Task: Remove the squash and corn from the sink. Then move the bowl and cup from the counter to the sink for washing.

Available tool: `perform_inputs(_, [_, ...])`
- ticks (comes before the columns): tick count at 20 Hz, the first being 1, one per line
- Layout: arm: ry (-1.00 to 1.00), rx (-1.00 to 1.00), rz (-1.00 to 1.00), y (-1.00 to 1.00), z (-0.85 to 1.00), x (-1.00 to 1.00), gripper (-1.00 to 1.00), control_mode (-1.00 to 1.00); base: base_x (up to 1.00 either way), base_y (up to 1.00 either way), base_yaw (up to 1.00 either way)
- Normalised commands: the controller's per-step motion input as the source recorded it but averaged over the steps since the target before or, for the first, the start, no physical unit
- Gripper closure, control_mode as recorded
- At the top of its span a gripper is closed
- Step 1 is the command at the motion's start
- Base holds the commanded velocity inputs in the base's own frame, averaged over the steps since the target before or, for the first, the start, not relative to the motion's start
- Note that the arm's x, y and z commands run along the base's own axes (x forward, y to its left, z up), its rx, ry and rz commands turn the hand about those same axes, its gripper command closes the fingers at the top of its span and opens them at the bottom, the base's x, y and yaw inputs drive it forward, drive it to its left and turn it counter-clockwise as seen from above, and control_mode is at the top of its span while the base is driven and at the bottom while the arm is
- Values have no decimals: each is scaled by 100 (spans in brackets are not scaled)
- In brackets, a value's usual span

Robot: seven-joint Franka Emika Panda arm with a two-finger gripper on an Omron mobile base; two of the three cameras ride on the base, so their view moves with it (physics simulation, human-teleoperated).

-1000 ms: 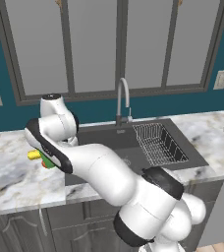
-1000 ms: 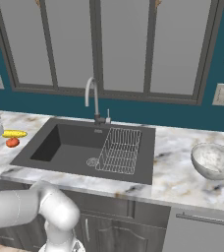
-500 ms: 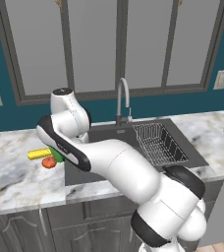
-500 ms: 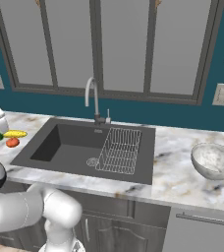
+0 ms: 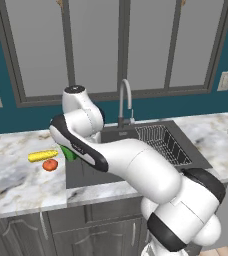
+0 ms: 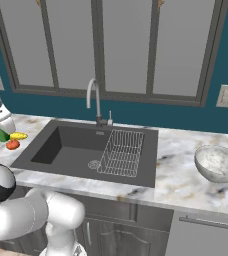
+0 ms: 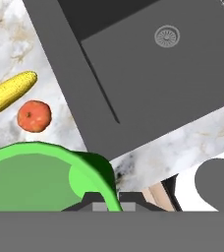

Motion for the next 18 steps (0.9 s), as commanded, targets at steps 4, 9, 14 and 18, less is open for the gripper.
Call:
perform_inputs(4, [0, -1, 0, -30, 8, 0, 100, -100, 0, 0, 0])
perform_inputs(9, [0, -1, 0, -32, 7, 0, 100, -100, 0, 0, 0])
perform_inputs(14, [0, -1, 0, -31, 6, 0, 100, -100, 0, 0, 0])
perform_inputs(18, [0, -4, 0, -28, 2, 2, 100, -100, 0, 0, 0])
